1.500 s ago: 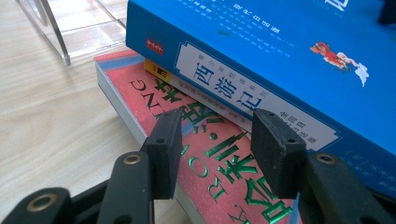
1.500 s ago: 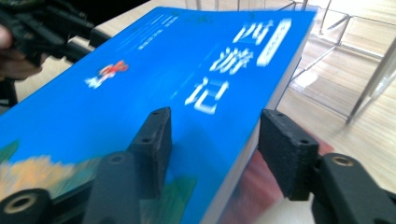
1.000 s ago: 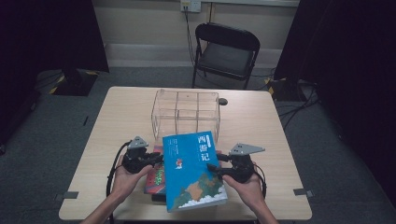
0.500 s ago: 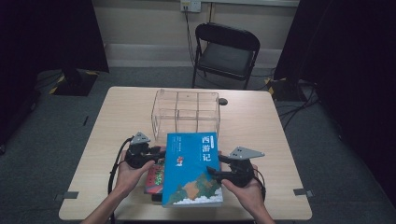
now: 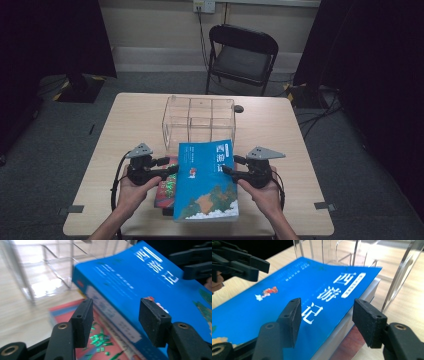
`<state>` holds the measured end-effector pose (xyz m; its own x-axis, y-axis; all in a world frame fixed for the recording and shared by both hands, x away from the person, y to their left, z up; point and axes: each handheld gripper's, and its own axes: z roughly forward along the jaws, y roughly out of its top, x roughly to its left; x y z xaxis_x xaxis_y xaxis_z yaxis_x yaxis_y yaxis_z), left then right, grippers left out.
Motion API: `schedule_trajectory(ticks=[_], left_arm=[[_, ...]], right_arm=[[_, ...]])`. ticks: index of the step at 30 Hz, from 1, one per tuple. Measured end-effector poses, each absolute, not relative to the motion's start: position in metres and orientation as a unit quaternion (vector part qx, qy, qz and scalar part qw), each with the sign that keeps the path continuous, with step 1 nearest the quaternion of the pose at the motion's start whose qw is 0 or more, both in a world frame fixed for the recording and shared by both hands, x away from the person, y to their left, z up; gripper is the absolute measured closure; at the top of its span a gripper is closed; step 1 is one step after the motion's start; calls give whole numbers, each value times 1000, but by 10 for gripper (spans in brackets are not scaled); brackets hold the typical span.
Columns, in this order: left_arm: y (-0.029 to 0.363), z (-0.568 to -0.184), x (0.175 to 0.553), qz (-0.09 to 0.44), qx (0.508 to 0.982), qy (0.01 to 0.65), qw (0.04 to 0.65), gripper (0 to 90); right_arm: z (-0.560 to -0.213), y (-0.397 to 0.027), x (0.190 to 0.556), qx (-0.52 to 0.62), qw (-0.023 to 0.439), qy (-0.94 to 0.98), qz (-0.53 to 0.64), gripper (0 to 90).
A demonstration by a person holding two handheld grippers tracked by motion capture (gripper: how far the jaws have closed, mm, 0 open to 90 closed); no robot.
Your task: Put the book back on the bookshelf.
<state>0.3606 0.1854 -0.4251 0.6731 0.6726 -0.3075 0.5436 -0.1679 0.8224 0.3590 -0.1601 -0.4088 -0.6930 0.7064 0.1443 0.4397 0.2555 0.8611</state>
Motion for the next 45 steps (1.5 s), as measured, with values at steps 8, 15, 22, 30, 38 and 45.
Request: schedule_trajectory(ticks=[8, 15, 22, 30, 38, 45], left_arm=[[173, -427, 359, 36, 765, 399, 504, 464], [169, -428, 358, 47, 772, 391, 500, 407], [168, -430, 360, 42, 767, 399, 500, 383], [165, -430, 359, 50, 765, 404, 499, 356], [165, -430, 359, 50, 765, 403, 500, 356], [165, -430, 359, 49, 763, 406, 500, 356]], right_arm=[[-427, -163, 364, 395, 95, 768, 495, 340], [-431, -162, 367, 406, 72, 762, 500, 289], [-427, -157, 367, 415, 81, 765, 486, 316], [-420, -160, 364, 418, 97, 754, 497, 442], [-412, -160, 358, 406, 96, 743, 524, 508], [-420, -152, 346, 399, 65, 765, 502, 520]])
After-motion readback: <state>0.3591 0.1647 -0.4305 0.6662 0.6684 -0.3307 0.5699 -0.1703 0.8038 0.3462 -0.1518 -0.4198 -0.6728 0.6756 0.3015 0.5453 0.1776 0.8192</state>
